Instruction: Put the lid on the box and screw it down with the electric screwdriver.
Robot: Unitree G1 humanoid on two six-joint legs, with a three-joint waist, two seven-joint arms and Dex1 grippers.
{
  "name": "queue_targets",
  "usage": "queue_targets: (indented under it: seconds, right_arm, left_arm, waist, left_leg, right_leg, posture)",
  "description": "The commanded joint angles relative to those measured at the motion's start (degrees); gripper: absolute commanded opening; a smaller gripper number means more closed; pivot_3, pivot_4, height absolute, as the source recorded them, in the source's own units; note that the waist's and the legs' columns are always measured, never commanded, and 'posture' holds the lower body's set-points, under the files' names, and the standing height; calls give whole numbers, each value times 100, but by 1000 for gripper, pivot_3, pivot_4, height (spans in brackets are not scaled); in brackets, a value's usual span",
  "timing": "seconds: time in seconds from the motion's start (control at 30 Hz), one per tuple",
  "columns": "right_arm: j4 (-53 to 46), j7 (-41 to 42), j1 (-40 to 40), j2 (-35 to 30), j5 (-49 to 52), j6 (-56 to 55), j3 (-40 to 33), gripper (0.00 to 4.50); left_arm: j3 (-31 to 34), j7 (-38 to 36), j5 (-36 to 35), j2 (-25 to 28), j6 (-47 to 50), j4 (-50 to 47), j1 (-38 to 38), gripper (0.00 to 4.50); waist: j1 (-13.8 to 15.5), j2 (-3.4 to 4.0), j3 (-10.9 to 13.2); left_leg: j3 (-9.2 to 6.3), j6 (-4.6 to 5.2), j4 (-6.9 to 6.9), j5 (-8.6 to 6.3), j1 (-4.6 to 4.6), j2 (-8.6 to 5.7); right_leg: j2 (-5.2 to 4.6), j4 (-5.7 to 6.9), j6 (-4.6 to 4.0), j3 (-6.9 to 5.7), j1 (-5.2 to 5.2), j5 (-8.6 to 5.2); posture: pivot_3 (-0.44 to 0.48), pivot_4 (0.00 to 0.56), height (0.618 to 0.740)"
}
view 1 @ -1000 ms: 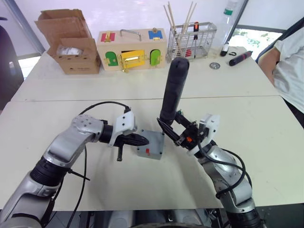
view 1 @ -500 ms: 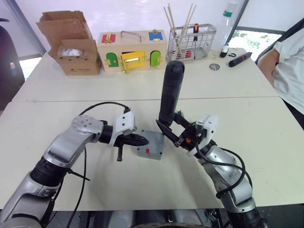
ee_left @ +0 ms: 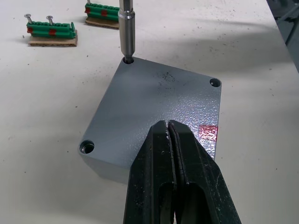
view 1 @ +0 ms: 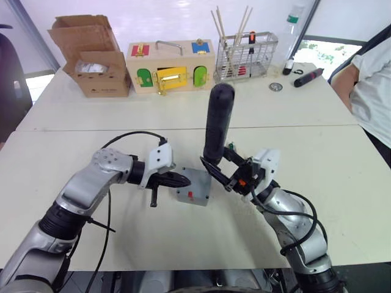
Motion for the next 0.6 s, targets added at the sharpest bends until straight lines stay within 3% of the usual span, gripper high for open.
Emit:
queue_targets:
  seconds: [0.03,0.23,0.37,0.6]
  right_arm:
    - [505,308,358,-164,-114,366,496,1756]
    - [611,344,397,-143,-44,469,466,1756]
    - [708,346,433,-127,-16,479,443,1756]
    - [800,376,486,-147,-38,453,524,1756]
  left_arm:
    - [-38,21,110,47,55,38,73,0]
    - [-97,40,169,19,21,47,95,0]
    - [-92,36,181,11,24,31,113,0]
    - [-80,33,202,5,31,48,105,0]
  waist:
    - [0,-2,-3]
    - [0,-12,-17]
    - [-1,-26,-37]
    - [-2,-40,-57]
  left_leg:
    - [0,0,0,0,0,0]
    - [0,1,-14,-1,18,2]
    - [5,1,-71,-1,96,2]
    - [3,1,-80,-1,98,6]
  right_leg:
    - [0,-1,0,0,0,0]
    - [0,-19,0,0,21,0]
    - [-3,-60,-3,5,83,-2]
    - [-1,-60,-9,4,81,-6]
  posture:
    - [0,150,740]
    - [0,150,740]
    - [0,150,740]
    - [0,150,740]
